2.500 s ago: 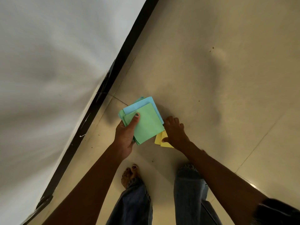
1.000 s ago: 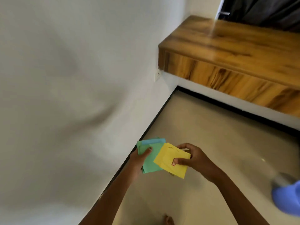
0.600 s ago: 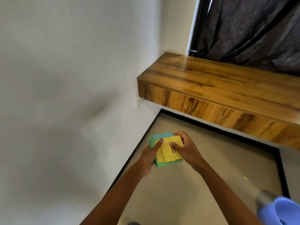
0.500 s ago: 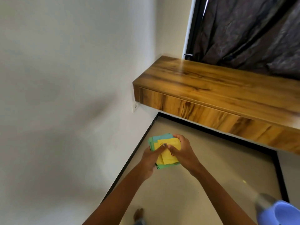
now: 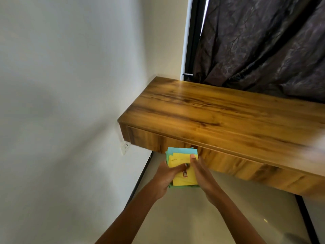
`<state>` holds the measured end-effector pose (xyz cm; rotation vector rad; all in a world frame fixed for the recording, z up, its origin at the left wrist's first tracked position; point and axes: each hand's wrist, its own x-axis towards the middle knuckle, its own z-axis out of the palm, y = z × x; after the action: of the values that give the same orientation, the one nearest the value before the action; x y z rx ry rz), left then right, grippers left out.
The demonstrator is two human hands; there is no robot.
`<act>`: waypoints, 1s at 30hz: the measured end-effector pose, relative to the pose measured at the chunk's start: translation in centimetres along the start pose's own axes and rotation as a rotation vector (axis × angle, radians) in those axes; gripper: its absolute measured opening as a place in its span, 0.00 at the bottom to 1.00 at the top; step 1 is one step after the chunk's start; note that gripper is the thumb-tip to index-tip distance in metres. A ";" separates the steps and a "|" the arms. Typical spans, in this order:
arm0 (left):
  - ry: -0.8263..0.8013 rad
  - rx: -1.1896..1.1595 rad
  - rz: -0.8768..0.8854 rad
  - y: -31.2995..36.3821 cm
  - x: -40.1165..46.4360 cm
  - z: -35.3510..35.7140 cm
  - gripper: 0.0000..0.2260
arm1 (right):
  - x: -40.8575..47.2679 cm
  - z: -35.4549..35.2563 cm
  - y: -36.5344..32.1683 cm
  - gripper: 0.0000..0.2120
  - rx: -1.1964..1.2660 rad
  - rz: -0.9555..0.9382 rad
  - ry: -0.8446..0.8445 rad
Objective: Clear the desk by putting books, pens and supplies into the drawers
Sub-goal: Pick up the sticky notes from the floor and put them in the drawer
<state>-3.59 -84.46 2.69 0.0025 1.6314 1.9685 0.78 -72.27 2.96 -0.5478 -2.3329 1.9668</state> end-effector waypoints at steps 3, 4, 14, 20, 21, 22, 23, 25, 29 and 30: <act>-0.030 0.007 -0.012 1.5 3.7 0.5 0.15 | 3.8 -2.0 -0.7 0.28 0.003 -0.041 0.074; -0.047 0.023 -0.025 1.7 4.9 0.9 0.17 | 5.2 -2.8 -0.7 0.32 -0.031 -0.075 0.115; 0.007 0.040 -0.061 3.7 14.5 6.0 0.12 | 15.7 -6.6 -0.2 0.25 -0.338 -0.382 0.248; 0.099 -0.004 -0.056 4.6 17.5 8.1 0.09 | 20.3 -8.9 -0.4 0.18 -0.183 -0.189 0.165; 0.127 -0.024 -0.050 4.8 17.7 8.1 0.10 | 20.6 -9.1 -0.4 0.19 -0.070 -0.085 0.145; 0.163 -0.043 -0.039 4.8 18.1 7.9 0.12 | 20.8 -9.3 -0.5 0.21 0.066 0.031 0.099; 0.195 -0.058 -0.032 5.0 18.4 7.8 0.13 | 20.9 -9.4 -0.5 0.21 0.185 0.134 0.034; 0.243 -0.049 -0.029 5.3 19.3 7.6 0.16 | 20.9 -9.4 -0.6 0.18 0.305 0.239 -0.120; 0.315 0.076 0.025 5.7 20.9 7.1 0.12 | 21.2 -9.2 -0.4 0.15 0.369 0.231 -0.186; 0.315 0.114 0.039 5.6 21.2 7.0 0.11 | 21.5 -9.2 -0.4 0.15 0.369 0.234 -0.184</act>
<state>-21.17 -69.63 2.03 -0.2448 1.9546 1.9783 -17.11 -57.30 0.95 -0.6583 -1.9897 2.5760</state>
